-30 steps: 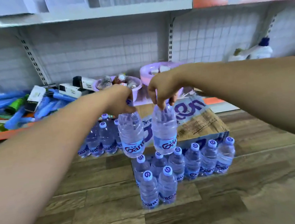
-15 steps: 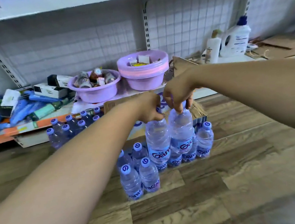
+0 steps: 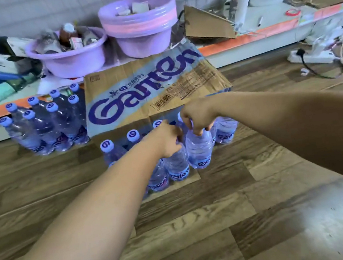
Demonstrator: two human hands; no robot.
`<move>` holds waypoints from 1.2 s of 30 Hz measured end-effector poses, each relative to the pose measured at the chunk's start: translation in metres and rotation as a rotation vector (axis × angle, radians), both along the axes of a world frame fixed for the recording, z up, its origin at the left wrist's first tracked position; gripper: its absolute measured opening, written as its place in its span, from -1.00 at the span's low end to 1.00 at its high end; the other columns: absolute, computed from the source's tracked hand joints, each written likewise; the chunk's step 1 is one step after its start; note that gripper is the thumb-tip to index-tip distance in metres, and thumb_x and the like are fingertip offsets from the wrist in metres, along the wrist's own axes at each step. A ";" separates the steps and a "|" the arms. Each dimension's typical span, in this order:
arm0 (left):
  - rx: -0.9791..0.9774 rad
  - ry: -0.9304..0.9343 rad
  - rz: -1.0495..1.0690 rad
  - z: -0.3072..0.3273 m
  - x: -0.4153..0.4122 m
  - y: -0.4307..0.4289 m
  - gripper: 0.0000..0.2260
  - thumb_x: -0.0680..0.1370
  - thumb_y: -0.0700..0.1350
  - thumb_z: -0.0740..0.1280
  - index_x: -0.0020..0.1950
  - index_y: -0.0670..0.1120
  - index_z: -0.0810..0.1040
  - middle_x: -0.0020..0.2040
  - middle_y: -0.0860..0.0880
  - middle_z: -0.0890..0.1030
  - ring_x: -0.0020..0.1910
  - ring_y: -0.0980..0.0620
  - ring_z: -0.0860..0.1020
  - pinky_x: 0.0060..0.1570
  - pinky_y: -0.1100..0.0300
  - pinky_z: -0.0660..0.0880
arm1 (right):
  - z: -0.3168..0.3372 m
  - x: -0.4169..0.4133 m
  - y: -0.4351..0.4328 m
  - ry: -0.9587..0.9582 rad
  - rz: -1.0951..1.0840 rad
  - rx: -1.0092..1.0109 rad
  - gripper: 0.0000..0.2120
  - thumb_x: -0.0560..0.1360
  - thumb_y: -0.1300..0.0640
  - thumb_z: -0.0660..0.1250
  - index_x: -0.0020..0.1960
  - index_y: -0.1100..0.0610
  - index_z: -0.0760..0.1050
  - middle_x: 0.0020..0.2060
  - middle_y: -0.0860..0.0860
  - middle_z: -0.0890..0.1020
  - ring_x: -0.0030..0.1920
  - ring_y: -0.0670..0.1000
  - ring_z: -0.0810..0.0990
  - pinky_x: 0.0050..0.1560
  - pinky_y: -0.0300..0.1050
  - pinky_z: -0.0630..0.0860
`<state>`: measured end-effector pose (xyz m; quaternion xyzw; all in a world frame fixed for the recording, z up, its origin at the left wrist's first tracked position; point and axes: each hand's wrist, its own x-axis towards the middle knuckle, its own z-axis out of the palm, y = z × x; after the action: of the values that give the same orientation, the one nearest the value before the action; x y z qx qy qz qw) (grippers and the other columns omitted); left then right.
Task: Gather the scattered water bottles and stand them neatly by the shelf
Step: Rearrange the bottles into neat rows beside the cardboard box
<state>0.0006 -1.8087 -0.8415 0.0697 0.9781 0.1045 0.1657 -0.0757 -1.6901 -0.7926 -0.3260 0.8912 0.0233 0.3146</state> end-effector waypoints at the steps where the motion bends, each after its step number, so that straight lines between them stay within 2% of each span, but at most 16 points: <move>1: -0.002 0.003 0.000 -0.007 0.000 -0.001 -0.80 0.53 -0.12 0.25 0.08 -0.17 0.54 -0.10 -0.15 0.50 0.18 -0.15 0.37 0.15 -0.01 0.41 | -0.008 -0.001 -0.002 -0.002 0.004 0.001 -0.81 0.40 0.26 0.42 -0.02 0.16 0.49 -0.20 0.05 0.54 -0.38 0.05 0.57 -0.27 -0.18 0.53; 3: 0.007 0.003 0.013 -0.018 -0.002 -0.003 -0.80 0.51 -0.11 0.27 0.07 -0.16 0.54 -0.16 -0.08 0.39 0.13 -0.18 0.43 0.09 0.00 0.44 | -0.021 -0.001 -0.004 -0.006 0.014 0.005 -0.81 0.40 0.27 0.42 -0.01 0.15 0.49 -0.31 0.00 0.50 -0.39 0.05 0.56 -0.22 -0.15 0.54; 4: 0.017 -0.002 0.024 -0.019 -0.002 -0.003 -0.80 0.50 -0.10 0.28 0.08 -0.14 0.54 -0.21 -0.03 0.34 0.11 -0.19 0.46 0.07 0.00 0.45 | -0.027 0.000 -0.006 -0.008 0.018 0.010 -0.81 0.40 0.27 0.41 -0.01 0.15 0.50 -0.32 0.01 0.51 -0.40 0.05 0.56 -0.26 -0.17 0.53; 7: 0.014 -0.015 0.019 -0.019 -0.005 -0.005 -0.78 0.49 -0.08 0.32 0.10 -0.11 0.53 -0.28 0.07 0.18 0.07 -0.20 0.50 0.08 -0.03 0.47 | -0.036 0.003 -0.006 -0.024 0.002 -0.003 -0.81 0.42 0.29 0.39 0.02 0.18 0.52 -0.23 0.05 0.55 -0.42 0.01 0.56 -0.42 -0.23 0.48; 10: -0.010 -0.023 0.020 -0.017 -0.003 -0.005 -0.77 0.52 -0.08 0.30 0.15 -0.08 0.52 -0.13 -0.03 0.28 0.03 -0.23 0.51 0.07 -0.02 0.48 | -0.037 0.004 -0.003 -0.019 -0.035 -0.037 -0.78 0.42 0.29 0.38 0.07 0.22 0.52 -0.33 0.00 0.50 -0.42 -0.01 0.55 -0.48 -0.26 0.42; 13: -0.037 -0.014 0.037 -0.014 0.001 -0.004 -0.78 0.52 -0.07 0.30 0.15 -0.05 0.53 0.04 -0.12 0.32 0.00 -0.24 0.53 0.08 -0.04 0.49 | -0.038 0.007 -0.001 -0.014 -0.056 -0.079 -0.84 0.43 0.27 0.39 -0.02 0.16 0.49 -0.37 -0.02 0.48 -0.41 0.00 0.56 -0.49 -0.27 0.40; 19: -0.044 -0.004 0.064 -0.015 0.008 -0.013 -0.81 0.51 -0.07 0.30 0.11 -0.02 0.55 -0.03 -0.06 0.27 0.03 -0.22 0.53 0.00 0.03 0.49 | -0.040 0.014 -0.003 0.003 -0.037 -0.125 -0.80 0.42 0.28 0.40 -0.20 0.05 0.42 -0.36 -0.07 0.48 -0.29 0.10 0.61 -0.44 -0.25 0.40; 21: -0.077 -0.013 0.078 -0.012 0.012 -0.015 -0.79 0.52 -0.06 0.29 0.15 -0.02 0.53 0.01 -0.09 0.30 0.02 -0.22 0.53 -0.07 0.07 0.42 | -0.042 0.017 -0.004 -0.001 -0.039 -0.139 -0.83 0.42 0.28 0.40 -0.12 0.10 0.44 -0.36 -0.06 0.47 -0.32 0.08 0.60 -0.45 -0.25 0.38; 24: -0.087 -0.040 0.073 -0.010 0.016 -0.018 -0.76 0.53 -0.04 0.28 0.19 -0.03 0.51 0.16 -0.13 0.38 0.04 -0.21 0.54 -0.07 0.09 0.41 | -0.040 0.020 -0.006 -0.021 -0.056 -0.152 -0.82 0.44 0.27 0.41 -0.03 0.11 0.44 -0.35 -0.06 0.46 -0.39 0.01 0.57 -0.45 -0.26 0.36; 29: -0.106 -0.082 0.027 -0.004 0.018 -0.013 -0.63 0.52 0.07 0.30 0.30 0.00 0.44 0.22 -0.13 0.39 0.13 -0.19 0.52 0.08 0.01 0.47 | -0.031 0.025 -0.008 0.017 -0.027 0.019 -0.70 0.48 0.20 0.39 0.17 0.24 0.43 -0.41 0.01 0.48 -0.29 0.10 0.59 -0.41 -0.22 0.41; 32: -0.151 -0.048 0.011 -0.004 0.019 -0.012 -0.60 0.54 0.06 0.27 0.35 -0.01 0.40 0.25 -0.12 0.39 0.17 -0.18 0.50 0.03 0.03 0.44 | -0.033 0.028 -0.008 0.051 -0.023 0.028 -0.63 0.49 0.19 0.38 0.25 0.24 0.40 -0.40 0.01 0.47 -0.22 0.10 0.59 -0.35 -0.21 0.42; 34: -0.155 -0.024 0.013 -0.006 0.021 -0.012 -0.61 0.55 0.06 0.25 0.34 -0.04 0.40 0.24 -0.12 0.41 0.17 -0.18 0.50 -0.05 0.06 0.40 | -0.033 0.030 -0.008 0.085 0.006 0.052 -0.64 0.50 0.21 0.36 0.26 0.23 0.40 -0.32 0.05 0.52 -0.19 0.10 0.57 -0.31 -0.17 0.43; 36: -0.157 -0.002 0.010 -0.008 0.023 -0.012 -0.62 0.55 0.07 0.24 0.31 -0.08 0.41 0.22 -0.12 0.42 0.15 -0.18 0.50 -0.10 0.07 0.36 | -0.031 0.035 -0.009 0.138 0.062 0.111 -0.64 0.51 0.17 0.34 0.27 0.21 0.42 -0.10 0.10 0.61 -0.07 0.12 0.58 -0.14 -0.10 0.47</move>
<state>0.0238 -1.8204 -0.8495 0.0517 0.9835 0.0286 0.1712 -0.0409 -1.6990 -0.8240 -0.3331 0.8975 0.1046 0.2693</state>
